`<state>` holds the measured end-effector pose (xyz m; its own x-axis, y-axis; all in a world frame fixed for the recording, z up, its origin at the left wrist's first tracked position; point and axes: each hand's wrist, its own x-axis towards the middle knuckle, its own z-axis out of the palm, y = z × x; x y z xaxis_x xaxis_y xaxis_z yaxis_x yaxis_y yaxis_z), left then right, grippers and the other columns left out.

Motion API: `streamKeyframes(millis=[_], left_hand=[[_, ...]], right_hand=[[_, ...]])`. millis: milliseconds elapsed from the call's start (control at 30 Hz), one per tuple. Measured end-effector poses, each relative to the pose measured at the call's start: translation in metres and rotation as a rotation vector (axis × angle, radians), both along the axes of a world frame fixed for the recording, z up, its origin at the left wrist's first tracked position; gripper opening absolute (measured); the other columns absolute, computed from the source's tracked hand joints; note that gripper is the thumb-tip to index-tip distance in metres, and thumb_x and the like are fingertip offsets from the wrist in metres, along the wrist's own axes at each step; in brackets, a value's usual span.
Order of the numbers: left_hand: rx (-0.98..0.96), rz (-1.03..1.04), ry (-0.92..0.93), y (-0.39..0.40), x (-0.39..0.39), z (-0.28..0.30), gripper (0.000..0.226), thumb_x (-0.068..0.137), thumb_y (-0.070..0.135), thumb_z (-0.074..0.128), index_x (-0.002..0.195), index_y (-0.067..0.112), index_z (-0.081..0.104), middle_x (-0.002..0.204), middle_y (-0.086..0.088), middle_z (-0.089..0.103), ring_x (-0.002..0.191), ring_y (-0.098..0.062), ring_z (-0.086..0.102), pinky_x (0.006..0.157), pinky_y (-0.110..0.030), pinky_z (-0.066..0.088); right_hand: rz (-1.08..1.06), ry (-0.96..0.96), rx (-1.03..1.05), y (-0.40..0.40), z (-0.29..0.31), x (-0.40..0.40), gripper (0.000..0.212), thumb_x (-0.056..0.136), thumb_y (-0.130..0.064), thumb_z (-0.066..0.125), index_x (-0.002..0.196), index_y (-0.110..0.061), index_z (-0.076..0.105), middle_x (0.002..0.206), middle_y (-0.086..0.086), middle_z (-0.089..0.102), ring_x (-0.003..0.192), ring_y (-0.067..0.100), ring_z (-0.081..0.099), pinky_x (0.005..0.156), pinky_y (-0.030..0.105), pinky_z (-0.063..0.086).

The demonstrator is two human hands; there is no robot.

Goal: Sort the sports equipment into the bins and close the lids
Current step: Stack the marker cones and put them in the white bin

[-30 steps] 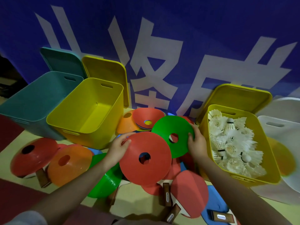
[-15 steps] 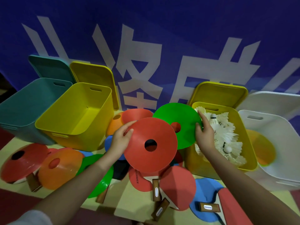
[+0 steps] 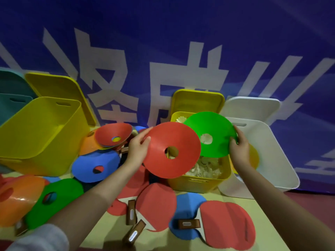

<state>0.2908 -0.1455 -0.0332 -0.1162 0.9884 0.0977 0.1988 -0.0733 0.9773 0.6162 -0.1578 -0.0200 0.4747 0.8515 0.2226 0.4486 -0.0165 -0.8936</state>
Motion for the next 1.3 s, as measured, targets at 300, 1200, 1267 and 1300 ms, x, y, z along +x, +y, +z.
streamKeyframes(millis=[300, 1200, 1267, 1300], left_hand=[[-0.053, -0.005, 0.023, 0.007, 0.093, 0.011, 0.039, 0.095, 0.003, 0.047, 0.132, 0.011, 0.055, 0.123, 0.006, 0.057, 0.117, -0.012, 0.053, 0.097, -0.02, 0.038], [0.023, -0.032, 0.231, 0.043, 0.271, 0.008, 0.038, 0.095, 0.007, 0.042, 0.128, 0.02, 0.056, 0.123, 0.0, 0.061, 0.11, -0.016, 0.056, 0.088, -0.027, 0.043], [0.022, -0.079, 0.303, 0.052, 0.292, 0.004, 0.04, 0.095, 0.007, 0.042, 0.129, 0.022, 0.055, 0.127, -0.002, 0.06, 0.115, -0.02, 0.055, 0.093, -0.027, 0.042], [0.02, -0.104, 0.332, 0.056, 0.302, 0.002, 0.041, 0.095, 0.006, 0.042, 0.131, 0.021, 0.054, 0.129, -0.002, 0.059, 0.117, -0.021, 0.054, 0.093, -0.025, 0.04]], right_hand=[[-0.399, 0.053, -0.127, -0.002, -0.018, 0.128, 0.057, 0.084, 0.001, 0.039, 0.14, -0.012, 0.044, 0.135, 0.016, 0.053, 0.125, 0.034, 0.048, 0.106, 0.04, 0.035], [-0.022, -0.764, -0.484, 0.022, -0.045, 0.244, 0.048, 0.097, -0.024, 0.039, 0.144, -0.018, 0.035, 0.137, 0.013, 0.048, 0.126, 0.035, 0.043, 0.097, 0.047, 0.038], [0.099, -0.522, -0.558, 0.015, -0.052, 0.259, 0.049, 0.1, -0.025, 0.032, 0.149, -0.021, 0.025, 0.141, 0.012, 0.046, 0.121, 0.036, 0.049, 0.092, 0.044, 0.042], [0.142, -0.433, -0.544, 0.01, -0.054, 0.263, 0.05, 0.101, -0.025, 0.031, 0.15, -0.023, 0.022, 0.143, 0.01, 0.046, 0.12, 0.035, 0.05, 0.091, 0.042, 0.042]])
